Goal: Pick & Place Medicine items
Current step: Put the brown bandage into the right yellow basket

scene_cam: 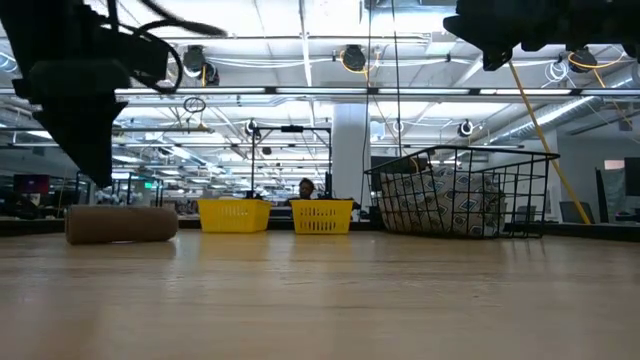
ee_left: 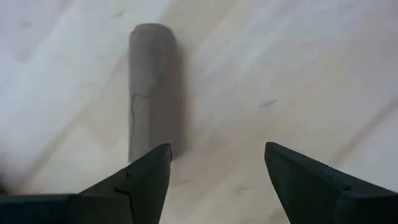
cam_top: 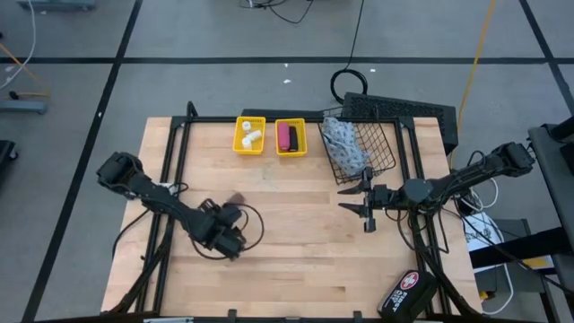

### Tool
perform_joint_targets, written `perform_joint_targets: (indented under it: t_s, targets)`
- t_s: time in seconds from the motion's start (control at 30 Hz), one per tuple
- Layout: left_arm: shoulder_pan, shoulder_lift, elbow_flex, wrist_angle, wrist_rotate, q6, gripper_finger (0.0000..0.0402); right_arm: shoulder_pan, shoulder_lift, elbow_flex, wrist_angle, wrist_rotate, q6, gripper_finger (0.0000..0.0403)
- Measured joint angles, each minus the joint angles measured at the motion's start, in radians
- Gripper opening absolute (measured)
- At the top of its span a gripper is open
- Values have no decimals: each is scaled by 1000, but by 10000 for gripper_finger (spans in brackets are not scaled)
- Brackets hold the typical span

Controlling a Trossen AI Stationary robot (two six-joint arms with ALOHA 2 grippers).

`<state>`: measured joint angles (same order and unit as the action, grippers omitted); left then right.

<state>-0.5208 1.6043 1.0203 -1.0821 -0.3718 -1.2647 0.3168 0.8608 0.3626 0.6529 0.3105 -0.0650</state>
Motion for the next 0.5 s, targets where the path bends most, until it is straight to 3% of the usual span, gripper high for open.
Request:
perform_joint_targets:
  t_s: [0.2,0.5]
  targets:
    - [46,0,-30,-142,10,23,266,0,0,0,0,0,-2,139]
    - [252,-95,-280,52,52,183,266,0,0,0,-6,0,0,139]
